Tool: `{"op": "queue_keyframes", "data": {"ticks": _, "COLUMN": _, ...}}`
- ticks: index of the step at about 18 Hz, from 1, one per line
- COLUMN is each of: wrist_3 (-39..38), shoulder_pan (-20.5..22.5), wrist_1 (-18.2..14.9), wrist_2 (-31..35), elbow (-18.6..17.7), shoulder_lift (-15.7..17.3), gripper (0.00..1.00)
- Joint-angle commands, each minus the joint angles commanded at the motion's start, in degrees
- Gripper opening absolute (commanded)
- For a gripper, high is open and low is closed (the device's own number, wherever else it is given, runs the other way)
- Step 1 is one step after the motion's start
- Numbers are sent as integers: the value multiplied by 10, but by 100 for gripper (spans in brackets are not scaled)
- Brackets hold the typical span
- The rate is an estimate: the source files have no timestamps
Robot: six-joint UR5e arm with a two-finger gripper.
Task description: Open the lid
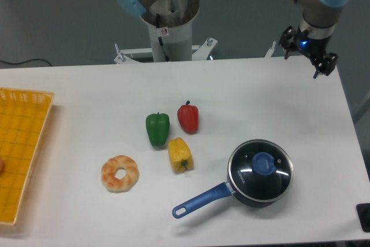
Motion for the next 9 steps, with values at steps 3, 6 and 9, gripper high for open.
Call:
{"op": "queue_keyframes", "data": {"ticks": 3, "wrist_3": 0, "shoulder_pan": -1, "wrist_1": -1, "wrist_2": -1, "elbow": 2, "shoulder_lift": 0, "gripper": 100}}
{"op": "queue_keyframes", "data": {"ticks": 6, "wrist_3": 0, "shoulder_pan": 2, "wrist_1": 0, "wrist_2": -16, "elbow": 1, "shoulder_lift": -2, "gripper": 100}}
{"op": "queue_keyframes", "data": {"ticks": 9, "wrist_3": -16, "shoulder_pan": 4, "wrist_1": 3, "wrist_2": -23, "elbow": -1, "shoulder_lift": -4, "gripper": 100}}
